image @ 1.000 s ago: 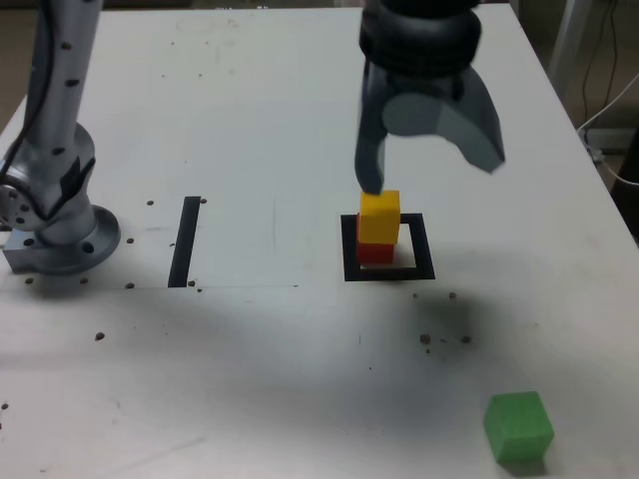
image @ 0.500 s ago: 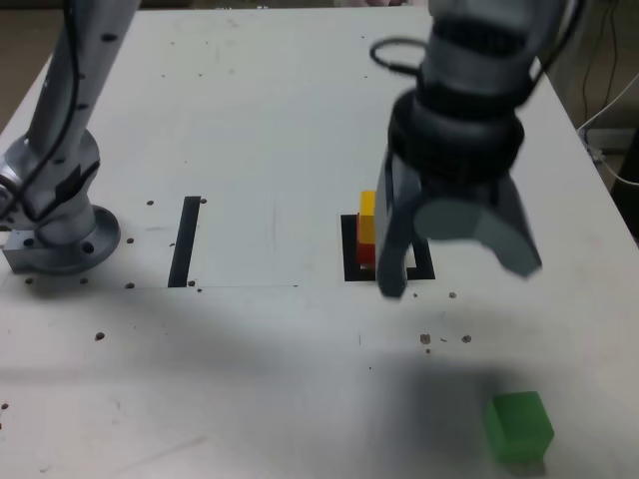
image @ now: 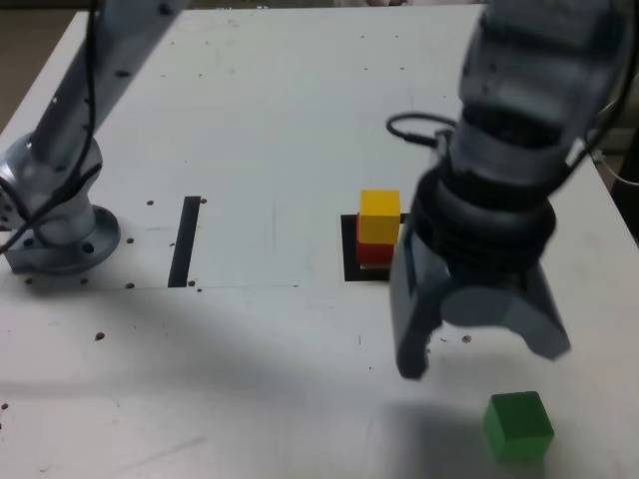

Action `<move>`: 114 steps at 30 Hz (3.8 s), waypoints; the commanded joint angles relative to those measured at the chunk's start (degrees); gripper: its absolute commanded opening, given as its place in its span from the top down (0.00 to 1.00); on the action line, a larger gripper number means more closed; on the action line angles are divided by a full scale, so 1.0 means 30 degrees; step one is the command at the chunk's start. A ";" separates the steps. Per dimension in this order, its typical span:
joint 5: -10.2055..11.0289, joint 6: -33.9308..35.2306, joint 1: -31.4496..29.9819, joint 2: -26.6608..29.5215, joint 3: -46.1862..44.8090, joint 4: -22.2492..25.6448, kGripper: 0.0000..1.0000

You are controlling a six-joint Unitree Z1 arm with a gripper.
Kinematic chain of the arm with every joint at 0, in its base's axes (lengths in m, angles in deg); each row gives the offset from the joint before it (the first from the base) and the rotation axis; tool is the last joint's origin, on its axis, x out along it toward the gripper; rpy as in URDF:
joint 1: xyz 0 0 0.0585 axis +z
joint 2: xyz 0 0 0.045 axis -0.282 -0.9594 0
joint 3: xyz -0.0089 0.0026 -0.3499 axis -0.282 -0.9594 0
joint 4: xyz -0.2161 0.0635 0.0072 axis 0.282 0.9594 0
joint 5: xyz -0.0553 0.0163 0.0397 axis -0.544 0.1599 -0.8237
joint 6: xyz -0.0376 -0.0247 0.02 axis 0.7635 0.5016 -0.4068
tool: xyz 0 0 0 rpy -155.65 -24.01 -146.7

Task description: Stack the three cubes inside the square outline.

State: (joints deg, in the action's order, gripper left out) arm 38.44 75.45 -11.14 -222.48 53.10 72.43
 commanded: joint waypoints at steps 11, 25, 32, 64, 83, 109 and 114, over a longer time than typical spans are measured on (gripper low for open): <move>-0.0819 0.0025 -0.0289 -0.2721 0.2742 0.0568 0.02; -0.1399 -0.0106 -0.0289 -0.4111 0.3864 0.0571 0.11; -0.1544 -0.0174 -0.0289 -0.4416 0.4084 0.0568 0.38; -0.1314 -0.0861 -0.0344 -0.3680 0.4040 0.0911 0.71; 0.0451 -0.2982 0.1031 0.3956 -0.3069 0.1076 0.71; 0.1212 -0.7334 0.5905 0.7628 -0.7501 0.0887 0.71; 0.1191 -0.7939 0.6600 0.7280 -0.7468 0.0767 0.71</move>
State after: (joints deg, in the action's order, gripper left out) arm 42.00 52.08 8.07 -200.08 30.57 73.35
